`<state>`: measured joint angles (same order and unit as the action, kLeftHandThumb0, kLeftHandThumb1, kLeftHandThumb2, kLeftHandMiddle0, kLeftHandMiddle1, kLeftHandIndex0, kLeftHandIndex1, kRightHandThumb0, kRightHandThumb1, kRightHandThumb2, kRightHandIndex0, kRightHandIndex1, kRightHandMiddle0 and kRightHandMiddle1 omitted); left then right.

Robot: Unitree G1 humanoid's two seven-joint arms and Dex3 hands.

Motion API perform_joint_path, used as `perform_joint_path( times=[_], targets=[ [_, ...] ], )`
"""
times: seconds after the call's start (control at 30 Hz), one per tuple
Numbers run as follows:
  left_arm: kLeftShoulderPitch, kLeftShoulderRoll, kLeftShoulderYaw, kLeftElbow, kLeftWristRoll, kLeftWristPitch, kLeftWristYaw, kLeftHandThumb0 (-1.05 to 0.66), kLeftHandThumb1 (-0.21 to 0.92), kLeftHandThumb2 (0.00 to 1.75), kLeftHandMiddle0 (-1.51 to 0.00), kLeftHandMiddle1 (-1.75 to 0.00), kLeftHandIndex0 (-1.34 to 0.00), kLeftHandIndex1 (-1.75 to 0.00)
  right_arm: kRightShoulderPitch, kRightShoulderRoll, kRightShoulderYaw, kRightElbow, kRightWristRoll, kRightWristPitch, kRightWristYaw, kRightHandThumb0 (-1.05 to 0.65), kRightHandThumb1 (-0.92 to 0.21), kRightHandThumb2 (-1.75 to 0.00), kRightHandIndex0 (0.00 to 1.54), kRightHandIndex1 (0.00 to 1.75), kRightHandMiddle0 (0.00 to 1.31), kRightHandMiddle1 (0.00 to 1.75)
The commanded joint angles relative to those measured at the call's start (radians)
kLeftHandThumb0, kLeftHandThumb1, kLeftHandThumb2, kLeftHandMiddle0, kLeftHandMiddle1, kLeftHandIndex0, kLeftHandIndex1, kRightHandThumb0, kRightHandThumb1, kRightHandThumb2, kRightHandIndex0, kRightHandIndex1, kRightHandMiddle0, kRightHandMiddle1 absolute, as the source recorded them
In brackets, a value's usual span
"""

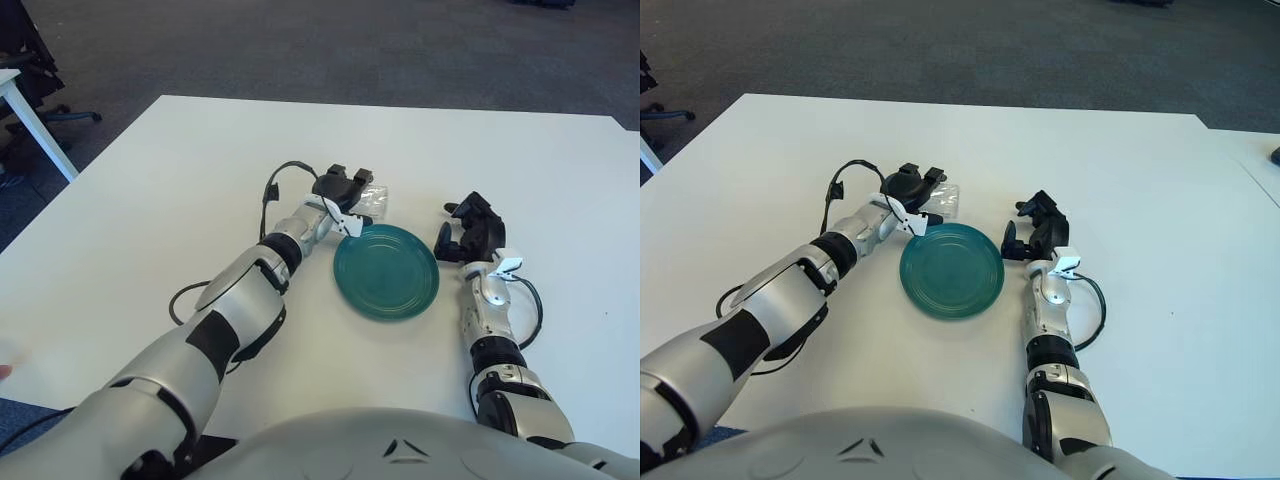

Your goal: Put the bottle into the plate.

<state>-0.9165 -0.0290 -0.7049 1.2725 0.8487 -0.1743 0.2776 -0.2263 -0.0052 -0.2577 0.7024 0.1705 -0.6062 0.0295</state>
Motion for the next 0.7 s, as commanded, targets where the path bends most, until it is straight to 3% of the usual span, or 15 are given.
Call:
perform_joint_path(
  times=[0.0, 0.07, 0.17, 0.27, 0.5, 0.67],
  targets=[
    [0.042, -0.001, -0.017, 0.038, 0.003, 0.011, -0.05, -0.97, 0.92, 0.43, -0.63, -1.74, -0.19, -1.5, 0.098, 0.037, -0.007, 0.039, 0.01, -0.01, -0.009, -0.01, 0.12, -1.72, 0.96, 1.49, 0.79, 1.75],
    [0.043, -0.002, -0.012, 0.039, -0.004, 0.017, -0.046, -0.91, 0.92, 0.36, -0.66, -1.74, -0.21, -1.6, 0.1, 0.039, -0.007, 0.036, 0.01, -0.015, -0.01, -0.01, 0.12, -1.72, 0.96, 1.49, 0.79, 1.75],
    [0.043, -0.007, -0.007, 0.041, -0.012, 0.035, -0.035, -0.59, 0.6, 0.89, -0.73, -1.74, -0.41, -1.7, 0.103, 0.042, -0.009, 0.033, 0.012, -0.021, -0.009, -0.01, 0.13, -1.72, 0.97, 1.49, 0.79, 1.75],
    [0.045, -0.019, 0.009, 0.043, -0.027, 0.066, -0.005, -0.51, 0.44, 1.13, -0.81, -1.75, -0.52, -1.73, 0.107, 0.044, -0.011, 0.029, 0.016, -0.024, -0.008, -0.01, 0.13, -1.72, 0.97, 1.49, 0.79, 1.75],
    [0.056, -0.034, 0.042, 0.045, -0.059, 0.077, 0.065, -0.5, 0.25, 1.39, -1.01, -1.75, -0.67, -1.75, 0.111, 0.046, -0.012, 0.023, 0.016, -0.027, -0.007, -0.01, 0.13, -1.73, 0.97, 1.49, 0.8, 1.75],
    [0.063, -0.031, 0.042, 0.039, -0.062, 0.06, 0.1, -0.52, 0.2, 1.46, -1.1, -1.75, -0.71, -1.75, 0.113, 0.046, -0.013, 0.022, 0.016, -0.026, -0.006, -0.01, 0.13, -1.73, 0.97, 1.49, 0.8, 1.75]
  ],
)
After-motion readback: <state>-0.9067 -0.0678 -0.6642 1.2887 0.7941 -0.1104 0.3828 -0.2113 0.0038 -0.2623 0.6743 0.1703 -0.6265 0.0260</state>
